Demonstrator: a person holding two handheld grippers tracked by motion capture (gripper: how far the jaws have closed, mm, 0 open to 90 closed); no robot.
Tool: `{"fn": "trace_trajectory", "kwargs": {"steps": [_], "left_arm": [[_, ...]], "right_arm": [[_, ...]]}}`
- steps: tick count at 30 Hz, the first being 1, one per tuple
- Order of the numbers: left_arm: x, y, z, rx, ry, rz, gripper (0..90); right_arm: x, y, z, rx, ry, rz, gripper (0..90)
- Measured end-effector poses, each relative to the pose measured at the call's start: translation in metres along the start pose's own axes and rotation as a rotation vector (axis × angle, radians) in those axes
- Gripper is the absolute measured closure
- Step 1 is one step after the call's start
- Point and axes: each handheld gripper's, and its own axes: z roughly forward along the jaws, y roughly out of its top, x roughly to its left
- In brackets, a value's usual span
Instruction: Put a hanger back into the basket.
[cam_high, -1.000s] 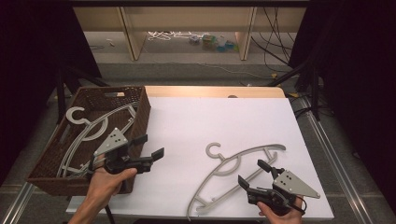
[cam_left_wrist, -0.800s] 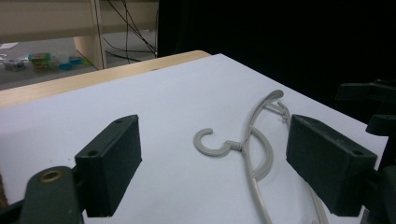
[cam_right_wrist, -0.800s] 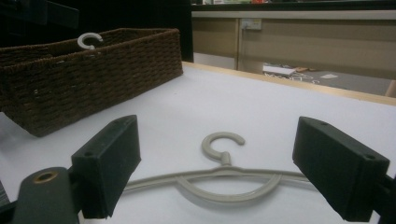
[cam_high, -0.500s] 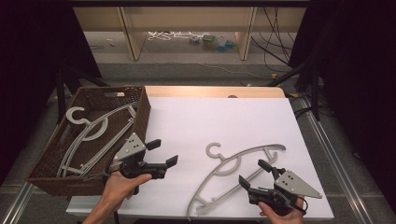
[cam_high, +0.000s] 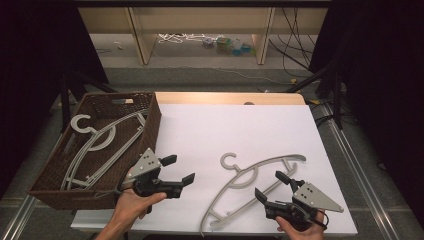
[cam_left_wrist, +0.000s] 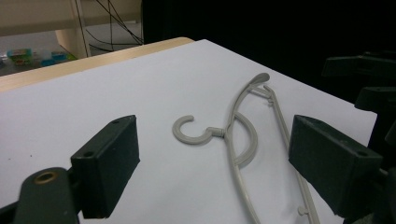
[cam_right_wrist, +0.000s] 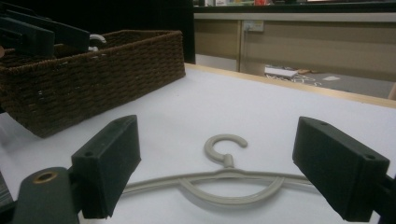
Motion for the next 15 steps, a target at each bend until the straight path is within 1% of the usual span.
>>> {"fn": "trace_trajectory", "kwargs": {"steps": [1, 2, 3, 5, 6, 7, 8, 9, 10, 11, 12, 13, 14, 15], "left_arm": [[0.0, -0.001, 0.0, 0.009, -0.003, 0.007, 16.0], [-0.001, -0.001, 0.002, 0.004, -0.012, -0.001, 16.0], [-0.001, -0.001, 0.002, 0.015, -0.01, 0.011, 16.0], [-0.003, -0.003, 0.005, 0.017, -0.017, 0.005, 15.9], [-0.004, -0.003, 0.007, 0.027, -0.012, 0.015, 15.9], [-0.005, -0.004, 0.009, 0.031, -0.016, 0.027, 16.0], [-0.007, -0.006, 0.011, 0.04, -0.015, 0.024, 16.0], [-0.007, -0.006, 0.012, 0.044, -0.021, 0.033, 16.0], [-0.009, -0.007, 0.014, 0.046, -0.026, 0.022, 16.0], [-0.01, -0.008, 0.014, 0.054, -0.028, 0.027, 16.0], [-0.011, -0.008, 0.015, 0.053, -0.033, 0.031, 16.0], [-0.011, -0.008, 0.016, 0.052, -0.04, 0.027, 16.0], [-0.012, -0.008, 0.016, 0.058, -0.032, 0.029, 16.0], [-0.012, -0.008, 0.018, 0.059, -0.037, 0.04, 16.0]], "right_arm": [[0.001, 0.0, 0.0, 0.014, 0.009, -0.002, 15.9], [0.001, 0.0, 0.001, 0.004, 0.008, -0.003, 15.9], [0.002, 0.0, 0.002, -0.002, 0.002, -0.004, 15.9], [0.002, 0.0, 0.001, 0.004, 0.005, -0.008, 15.9], [0.002, 0.0, 0.001, -0.001, 0.0, -0.008, 15.9], [0.002, -0.001, 0.002, -0.017, 0.011, 0.001, 15.9], [0.002, -0.001, 0.001, -0.018, 0.006, 0.004, 15.9], [0.003, 0.0, 0.001, -0.015, 0.007, 0.002, 15.9], [0.003, 0.001, -0.001, 0.011, -0.003, -0.01, 15.9], [0.003, 0.001, 0.0, 0.006, -0.002, -0.013, 15.9], [0.003, 0.001, -0.001, 0.017, 0.0, -0.016, 15.9], [0.004, 0.001, -0.001, 0.018, 0.0, -0.017, 15.9], [0.003, 0.001, 0.0, 0.005, -0.001, -0.017, 15.9], [0.003, 0.001, 0.0, 0.007, -0.002, -0.016, 15.9]]}}
